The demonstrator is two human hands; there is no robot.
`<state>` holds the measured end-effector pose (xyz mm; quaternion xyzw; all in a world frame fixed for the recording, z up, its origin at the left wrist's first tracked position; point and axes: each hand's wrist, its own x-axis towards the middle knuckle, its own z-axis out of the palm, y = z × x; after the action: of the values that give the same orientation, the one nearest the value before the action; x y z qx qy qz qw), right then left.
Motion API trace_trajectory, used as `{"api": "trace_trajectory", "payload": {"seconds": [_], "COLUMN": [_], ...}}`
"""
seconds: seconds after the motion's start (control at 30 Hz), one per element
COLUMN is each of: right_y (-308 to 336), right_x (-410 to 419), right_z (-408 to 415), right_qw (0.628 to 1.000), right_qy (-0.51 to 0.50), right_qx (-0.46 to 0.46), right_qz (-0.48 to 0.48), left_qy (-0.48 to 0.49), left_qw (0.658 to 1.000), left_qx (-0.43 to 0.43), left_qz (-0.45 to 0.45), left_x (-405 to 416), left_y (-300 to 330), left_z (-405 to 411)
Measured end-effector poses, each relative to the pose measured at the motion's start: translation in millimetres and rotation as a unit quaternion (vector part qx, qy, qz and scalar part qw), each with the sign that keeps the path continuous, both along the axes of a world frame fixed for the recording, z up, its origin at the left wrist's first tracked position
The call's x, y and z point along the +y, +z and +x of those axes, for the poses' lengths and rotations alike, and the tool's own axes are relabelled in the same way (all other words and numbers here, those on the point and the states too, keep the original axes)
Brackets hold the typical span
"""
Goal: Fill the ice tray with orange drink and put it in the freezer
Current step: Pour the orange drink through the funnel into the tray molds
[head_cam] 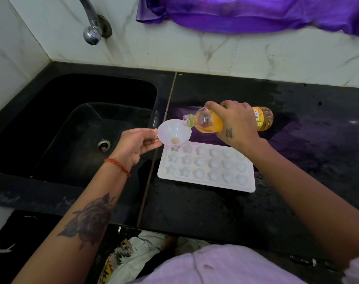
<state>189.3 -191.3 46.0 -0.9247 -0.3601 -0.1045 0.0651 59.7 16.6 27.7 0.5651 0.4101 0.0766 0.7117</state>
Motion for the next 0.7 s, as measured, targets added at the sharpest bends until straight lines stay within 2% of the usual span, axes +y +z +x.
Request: {"api": "trace_trajectory", "payload": {"seconds": [0.43, 0.7], "right_y": [1.1, 1.1], "right_x": [5.6, 7.1], "right_z": [0.1, 0.8], "right_qw": [0.999, 1.0], "right_qy": [0.008, 0.01], "right_qx": [-0.014, 0.004], "right_qz": [-0.044, -0.015], "left_qy": [0.008, 0.008], "left_qw": [1.0, 1.0], "left_qx": [0.013, 0.005], "left_qz": [0.003, 0.0], "left_x": [-1.1, 0.0], "left_y": [0.1, 1.3], "left_z": [-0.1, -3.4]}}
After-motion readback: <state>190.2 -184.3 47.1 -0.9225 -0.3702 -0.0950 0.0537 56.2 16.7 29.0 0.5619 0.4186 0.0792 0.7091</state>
